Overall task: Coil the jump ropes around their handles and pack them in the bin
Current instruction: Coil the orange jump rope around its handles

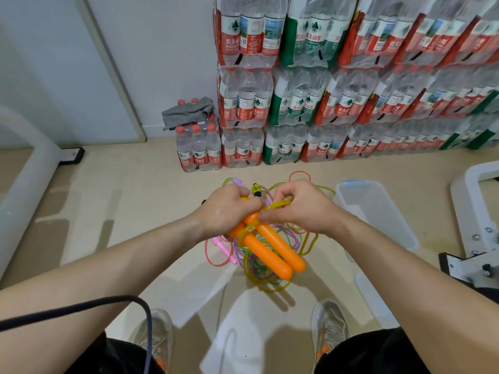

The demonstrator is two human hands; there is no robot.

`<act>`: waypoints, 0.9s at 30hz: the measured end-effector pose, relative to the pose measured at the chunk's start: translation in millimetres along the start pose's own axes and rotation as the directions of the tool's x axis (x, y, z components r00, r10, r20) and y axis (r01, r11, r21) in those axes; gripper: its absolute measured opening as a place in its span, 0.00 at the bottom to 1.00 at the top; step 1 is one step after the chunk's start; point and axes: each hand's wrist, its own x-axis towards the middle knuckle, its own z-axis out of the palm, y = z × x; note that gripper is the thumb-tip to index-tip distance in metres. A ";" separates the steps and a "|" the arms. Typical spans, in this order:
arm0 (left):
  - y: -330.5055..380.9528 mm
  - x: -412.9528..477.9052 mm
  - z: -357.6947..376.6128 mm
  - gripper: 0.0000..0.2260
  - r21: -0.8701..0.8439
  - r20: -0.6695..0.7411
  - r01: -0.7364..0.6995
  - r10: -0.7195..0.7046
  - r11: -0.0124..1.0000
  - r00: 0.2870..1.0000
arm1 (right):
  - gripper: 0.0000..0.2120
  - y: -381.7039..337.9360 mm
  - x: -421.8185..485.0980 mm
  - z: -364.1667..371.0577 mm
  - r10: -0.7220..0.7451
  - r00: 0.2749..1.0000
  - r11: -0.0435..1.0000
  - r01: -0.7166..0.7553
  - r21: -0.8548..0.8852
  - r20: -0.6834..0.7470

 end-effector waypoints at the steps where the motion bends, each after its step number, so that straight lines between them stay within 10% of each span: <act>1: 2.7 -0.7 -1.2 0.18 -0.064 0.013 0.007 -0.007 0.998 1.000 | 0.20 -3.4 -1.2 -1.2 0.012 1.000 0.995 -0.012 0.099 0.003; 6: 12.0 -0.3 -11.0 0.15 -0.459 -0.094 -0.025 -0.021 0.888 0.995 | 0.20 -5.2 -0.5 -3.4 0.079 0.996 0.821 -0.092 0.564 0.047; 12: 9.1 4.3 -15.2 0.11 -0.670 -0.259 0.027 -0.267 0.742 0.928 | 0.17 -12.3 -8.8 44.8 0.222 0.975 0.815 -0.186 0.549 0.002; 17: -2.7 14.5 -15.3 0.14 -0.666 -0.448 0.017 -0.419 0.746 0.790 | 0.14 -26.5 -24.7 71.3 0.018 0.997 0.985 -0.005 0.174 -0.071; 27: -19.5 18.8 -12.5 0.12 -0.312 -0.680 0.038 -0.251 0.949 0.689 | 0.12 -31.8 -27.5 61.4 -0.068 0.989 0.979 0.091 -0.184 0.128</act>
